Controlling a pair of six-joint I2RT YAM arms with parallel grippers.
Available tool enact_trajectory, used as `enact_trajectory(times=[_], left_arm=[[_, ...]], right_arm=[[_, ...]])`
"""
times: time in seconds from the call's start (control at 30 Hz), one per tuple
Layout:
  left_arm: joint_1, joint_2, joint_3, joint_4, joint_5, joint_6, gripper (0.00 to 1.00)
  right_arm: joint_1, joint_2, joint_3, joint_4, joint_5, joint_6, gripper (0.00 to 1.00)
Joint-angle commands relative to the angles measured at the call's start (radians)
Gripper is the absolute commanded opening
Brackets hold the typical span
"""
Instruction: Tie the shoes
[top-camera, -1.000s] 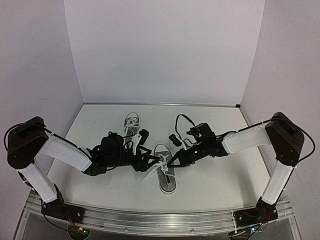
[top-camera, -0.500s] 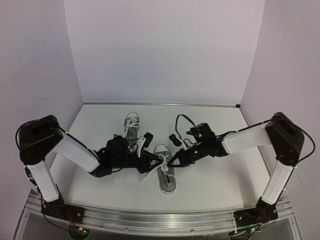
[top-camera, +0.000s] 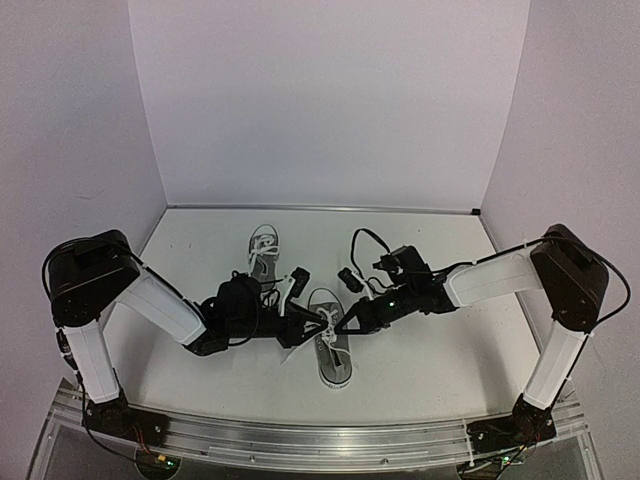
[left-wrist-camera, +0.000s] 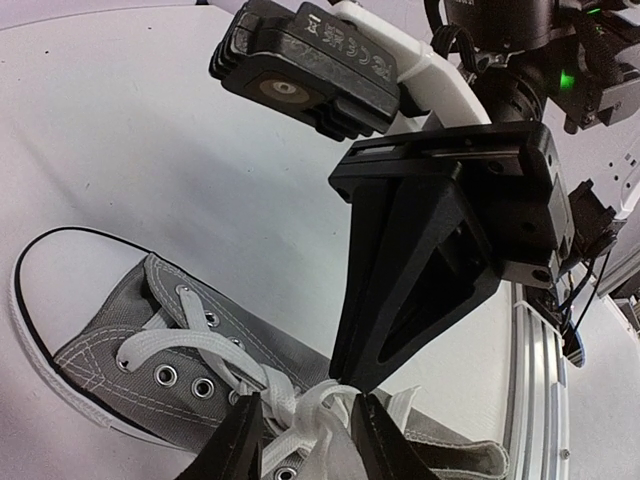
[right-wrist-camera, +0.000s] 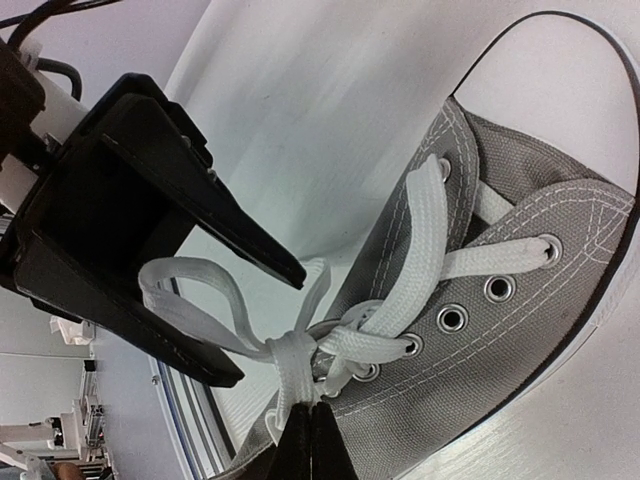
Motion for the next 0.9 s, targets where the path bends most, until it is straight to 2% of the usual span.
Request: enact_trajectory(times=[0.0,0.07,0.2,0.27,0.37,0.7,0.87], left_arm=[[0.002,-0.004,0.02,0.048,0.017,-0.009,0.25],[0.002,-0.009,0.017,0.037,0.018,-0.009,0.25],[0.002,-0.005,0.023,0.008,0.03,-0.006,0.31],[0.001,-0.003,0.023,0.008,0.034,-0.005,0.31],[0.002,-0.004,0.023,0.009,0.036,-0.005,0.27],[0.002,-0.023,0.007,0.001,0.035,0.002,0.01],[0.004,-0.06,-0.015,-0.021,-0.004,0.018,0.0]], right_arm=[[-0.004,-0.044,0.013,0.021,0.013,-0.002,0.0],[-0.004,-0.043,0.012,0.021,0.014,-0.002,0.0],[-0.004,-0.043,0.014,0.02,0.014,-0.003,0.0],[-0.003,-0.042,0.015,0.02,0.012,-0.002,0.0],[-0.004,-0.041,0.015,0.02,0.012,-0.002,0.0],[-0.004,-0.051,0.008,0.019,0.025,-0.003,0.0],[-0.005,-0.075,-0.011,0.015,0.042,-0.001,0.0]])
